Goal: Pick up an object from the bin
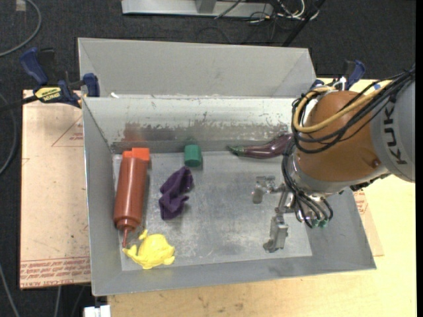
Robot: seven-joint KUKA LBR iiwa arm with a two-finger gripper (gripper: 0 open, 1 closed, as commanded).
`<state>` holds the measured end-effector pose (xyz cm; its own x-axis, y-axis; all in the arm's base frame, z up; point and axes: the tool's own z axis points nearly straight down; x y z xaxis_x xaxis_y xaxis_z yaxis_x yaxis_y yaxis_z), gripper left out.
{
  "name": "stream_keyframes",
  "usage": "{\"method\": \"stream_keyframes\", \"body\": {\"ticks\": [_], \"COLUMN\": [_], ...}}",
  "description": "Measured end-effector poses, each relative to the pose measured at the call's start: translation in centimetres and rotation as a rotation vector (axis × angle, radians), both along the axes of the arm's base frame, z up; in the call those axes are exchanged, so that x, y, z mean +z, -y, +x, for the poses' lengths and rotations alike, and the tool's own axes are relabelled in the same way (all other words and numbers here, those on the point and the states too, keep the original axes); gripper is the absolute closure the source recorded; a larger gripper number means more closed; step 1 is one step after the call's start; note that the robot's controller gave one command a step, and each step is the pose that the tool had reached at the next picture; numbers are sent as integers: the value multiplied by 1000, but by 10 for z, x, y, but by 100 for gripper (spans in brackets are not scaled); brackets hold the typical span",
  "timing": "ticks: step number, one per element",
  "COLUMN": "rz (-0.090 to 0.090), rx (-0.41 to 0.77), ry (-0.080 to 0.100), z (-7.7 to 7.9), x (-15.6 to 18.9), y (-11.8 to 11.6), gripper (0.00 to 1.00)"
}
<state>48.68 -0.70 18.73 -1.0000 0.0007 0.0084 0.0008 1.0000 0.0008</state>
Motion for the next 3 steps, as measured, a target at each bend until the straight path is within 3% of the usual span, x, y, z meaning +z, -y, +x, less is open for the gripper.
{"method": "stream_keyframes", "body": {"ticks": [1, 2, 3], "rz": [0, 0, 3], "rx": [0, -6, 67], "ry": [9, 15, 3], "z": [2, 33, 44], "x": [4, -37, -72], "y": [0, -28, -48], "gripper": [0, 0, 0]}}
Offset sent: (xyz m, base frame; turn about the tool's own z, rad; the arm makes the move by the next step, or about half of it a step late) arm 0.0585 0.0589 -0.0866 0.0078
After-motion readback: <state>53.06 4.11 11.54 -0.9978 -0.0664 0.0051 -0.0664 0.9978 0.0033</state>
